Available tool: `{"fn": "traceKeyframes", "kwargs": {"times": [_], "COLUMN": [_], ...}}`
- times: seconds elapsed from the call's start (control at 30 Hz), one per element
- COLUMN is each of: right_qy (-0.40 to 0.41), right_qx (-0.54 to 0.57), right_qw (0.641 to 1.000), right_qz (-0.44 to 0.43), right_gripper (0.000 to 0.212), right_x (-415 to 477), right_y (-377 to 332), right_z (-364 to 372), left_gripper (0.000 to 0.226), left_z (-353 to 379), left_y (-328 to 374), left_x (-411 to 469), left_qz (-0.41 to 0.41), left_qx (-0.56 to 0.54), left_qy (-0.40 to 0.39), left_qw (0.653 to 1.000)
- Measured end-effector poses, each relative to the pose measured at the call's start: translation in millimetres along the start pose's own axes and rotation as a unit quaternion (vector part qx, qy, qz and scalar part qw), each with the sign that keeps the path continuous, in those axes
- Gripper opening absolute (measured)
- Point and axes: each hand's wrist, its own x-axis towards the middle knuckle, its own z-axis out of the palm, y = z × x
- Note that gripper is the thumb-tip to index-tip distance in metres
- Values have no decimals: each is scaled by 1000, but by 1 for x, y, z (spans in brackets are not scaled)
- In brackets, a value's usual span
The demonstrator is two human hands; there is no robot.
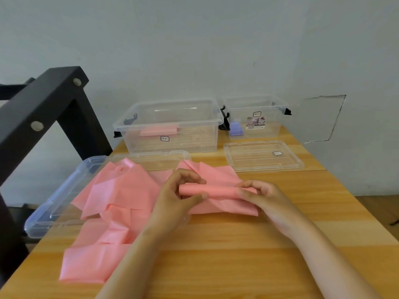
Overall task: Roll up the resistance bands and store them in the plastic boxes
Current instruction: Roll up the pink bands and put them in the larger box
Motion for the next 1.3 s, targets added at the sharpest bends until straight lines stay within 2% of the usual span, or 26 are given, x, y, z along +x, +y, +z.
{"fn": "traceKeyframes", "kwargs": {"times": [0.1, 0.17, 0.23, 0.3, 0.4, 0.47, 0.57, 0.73, 0.83, 0.9, 0.97, 1.07, 1.17, 1.3], "right_qy": [32, 44, 31, 13, 28, 36, 32, 11, 28, 39, 44, 24, 19, 52], "right_qx": [7, 9, 3, -6, -21, -21, -9, -5, -5, -1, 7, 20, -4, 7], "right_qw": [999, 998, 998, 1000, 999, 999, 999, 1000, 1000, 998, 998, 999, 1000, 998], "right_qz": [-32, -51, -48, -26, -18, -27, -39, 4, -11, -39, -54, -22, 14, -27], "right_gripper": [23, 21, 23, 25, 22, 15, 19, 16, 5, 14, 25, 33, 26, 21], "right_x": [1, 0, 0, 0, 1, 1, -1, 1, 2, 1, 0, 0, 1, 2], "right_y": [-1, -1, -1, 0, 1, 1, -1, 3, 3, 0, -3, -3, 2, 1], "right_z": [1, -1, -2, -1, 0, -1, -4, -2, 1, 0, -2, -4, 0, -1], "left_gripper": [30, 20, 13, 18, 26, 20, 12, 28, 21, 12, 9, 20, 32, 28], "left_z": [3, 6, 5, 4, 3, 2, 3, 3, 3, 3, 4, 4, 2, 1], "left_y": [2, 2, 0, 0, 0, 1, -4, 0, 3, 1, -2, 1, 3, 2], "left_x": [-2, -4, -4, -3, -2, -3, -4, -1, -3, -4, -4, -2, -1, -6], "left_qz": [-27, -59, -47, -13, 17, -13, -48, -8, -37, -70, -62, -40, -1, -69], "left_qx": [-20, -1, 16, 10, 19, 5, 65, 22, 0, 55, 76, 0, -36, 23], "left_qy": [-4, -27, -35, -20, -3, -23, -66, -35, -26, -55, -69, -49, -21, -81], "left_qw": [999, 998, 998, 1000, 1000, 1000, 995, 999, 999, 995, 993, 998, 999, 994]}}
